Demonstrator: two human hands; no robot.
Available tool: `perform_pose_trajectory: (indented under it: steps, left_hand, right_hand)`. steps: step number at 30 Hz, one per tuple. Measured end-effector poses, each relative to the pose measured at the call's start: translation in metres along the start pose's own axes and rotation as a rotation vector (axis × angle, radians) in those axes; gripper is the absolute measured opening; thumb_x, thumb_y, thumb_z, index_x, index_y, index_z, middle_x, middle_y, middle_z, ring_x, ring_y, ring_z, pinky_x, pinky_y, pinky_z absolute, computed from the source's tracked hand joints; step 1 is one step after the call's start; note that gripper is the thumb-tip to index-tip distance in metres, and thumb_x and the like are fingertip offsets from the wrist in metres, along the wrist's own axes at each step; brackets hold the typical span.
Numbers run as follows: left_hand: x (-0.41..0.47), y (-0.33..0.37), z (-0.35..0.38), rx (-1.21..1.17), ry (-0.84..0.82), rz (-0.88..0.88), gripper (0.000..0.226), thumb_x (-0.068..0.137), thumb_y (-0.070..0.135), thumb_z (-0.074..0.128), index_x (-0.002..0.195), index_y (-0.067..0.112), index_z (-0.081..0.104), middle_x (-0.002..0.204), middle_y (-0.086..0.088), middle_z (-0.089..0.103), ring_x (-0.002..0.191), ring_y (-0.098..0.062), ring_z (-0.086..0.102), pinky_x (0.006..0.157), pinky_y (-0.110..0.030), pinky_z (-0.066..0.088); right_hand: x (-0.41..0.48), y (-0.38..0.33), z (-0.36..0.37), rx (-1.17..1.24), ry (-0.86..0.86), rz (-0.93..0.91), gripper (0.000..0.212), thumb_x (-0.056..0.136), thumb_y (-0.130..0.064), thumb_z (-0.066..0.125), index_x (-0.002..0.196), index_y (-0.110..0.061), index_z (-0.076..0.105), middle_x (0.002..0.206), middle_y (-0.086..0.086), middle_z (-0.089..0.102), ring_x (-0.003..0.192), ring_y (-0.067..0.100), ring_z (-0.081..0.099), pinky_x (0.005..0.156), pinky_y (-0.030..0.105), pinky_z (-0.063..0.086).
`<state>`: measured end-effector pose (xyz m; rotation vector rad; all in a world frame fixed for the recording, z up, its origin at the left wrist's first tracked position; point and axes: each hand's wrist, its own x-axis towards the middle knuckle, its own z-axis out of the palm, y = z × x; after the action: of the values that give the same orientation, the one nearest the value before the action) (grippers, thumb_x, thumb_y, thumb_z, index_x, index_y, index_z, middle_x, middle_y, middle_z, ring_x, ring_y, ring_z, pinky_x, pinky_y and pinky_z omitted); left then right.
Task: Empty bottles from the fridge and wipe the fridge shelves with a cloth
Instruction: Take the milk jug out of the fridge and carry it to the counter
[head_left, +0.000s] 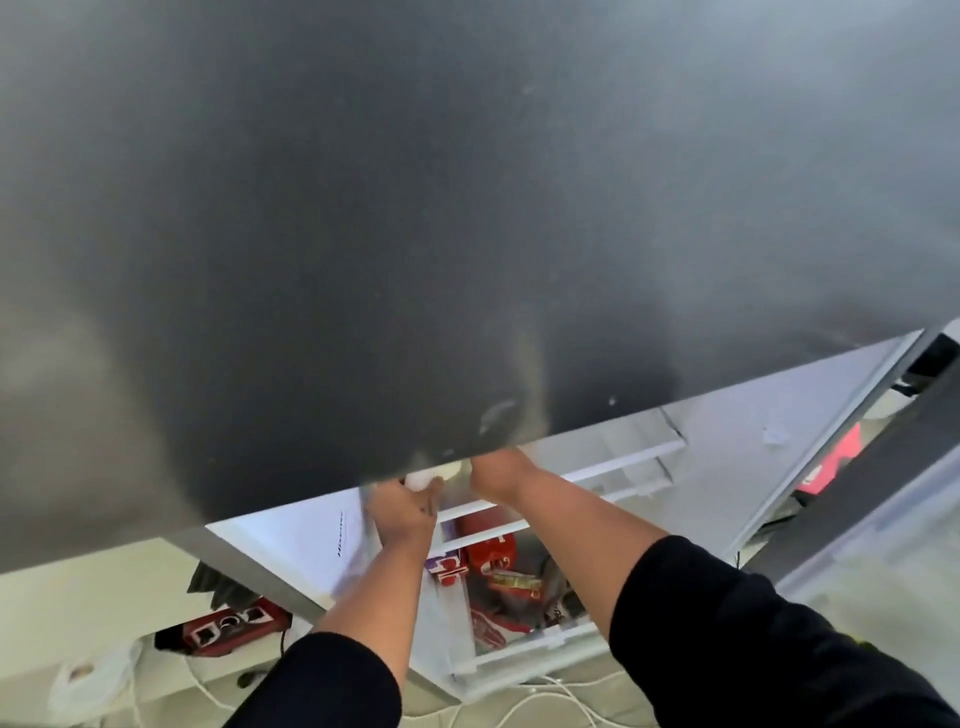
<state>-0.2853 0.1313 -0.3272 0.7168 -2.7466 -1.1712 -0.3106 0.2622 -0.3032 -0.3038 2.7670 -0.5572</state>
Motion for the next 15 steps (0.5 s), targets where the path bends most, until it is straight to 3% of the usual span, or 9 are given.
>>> perform_pose_trajectory:
  steps: [3,7,10,12,15]
  left_hand:
    - [-0.026,0.005,-0.006,-0.178,0.009,-0.054,0.040,0.070,0.023,0.083,0.094,0.007,0.055,0.087,-0.007,0.064,0.072,-0.020,0.060,0.049,-0.018,0.035]
    - [-0.055,-0.003,-0.022,-0.132,0.004,-0.061,0.048,0.061,0.030,0.083,0.091,0.015,0.049,0.077,0.004,0.056,0.060,-0.002,0.049,0.045,-0.012,0.029]
    - [-0.079,-0.024,-0.038,-0.070,-0.044,-0.073,0.053,0.056,0.030,0.083,0.093,0.016,0.049,0.083,0.002,0.057,0.075,-0.017,0.057,0.058,-0.024,0.039]
    - [-0.093,-0.036,-0.045,-0.069,-0.101,-0.050,0.054,0.055,0.023,0.085,0.094,0.014,0.049,0.088,-0.002,0.056,0.080,-0.022,0.058,0.058,-0.023,0.039]
    - [-0.116,-0.051,-0.057,-0.072,-0.156,-0.028,0.048,0.054,0.018,0.082,0.087,0.013,0.047,0.091,-0.005,0.056,0.078,-0.024,0.059,0.055,-0.023,0.044]
  right_hand:
    - [-0.015,0.011,0.003,0.024,0.087,-0.027,0.040,0.082,-0.005,0.056,0.121,-0.014,0.059,0.119,0.014,0.062,0.105,0.034,0.060,0.076,0.031,0.043]
    - [-0.030,0.014,0.000,-0.047,0.179,-0.059,0.066,0.072,0.000,0.066,0.132,-0.022,0.049,0.127,0.010,0.058,0.104,0.030,0.059,0.086,0.041,0.052]
    - [-0.041,0.009,-0.005,0.000,0.207,-0.068,0.070,0.074,0.002,0.059,0.139,-0.019,0.042,0.134,0.012,0.052,0.116,0.031,0.053,0.096,0.042,0.048]
    - [-0.045,0.005,-0.011,-0.028,0.178,-0.098,0.073,0.079,-0.005,0.058,0.144,-0.024,0.033,0.142,0.012,0.046,0.125,0.032,0.047,0.102,0.043,0.044]
    - [-0.051,-0.003,-0.014,-0.309,0.002,-0.240,0.097,0.079,-0.019,0.070,0.151,-0.036,0.008,0.160,0.008,0.016,0.144,0.030,0.025,0.112,0.048,0.032]
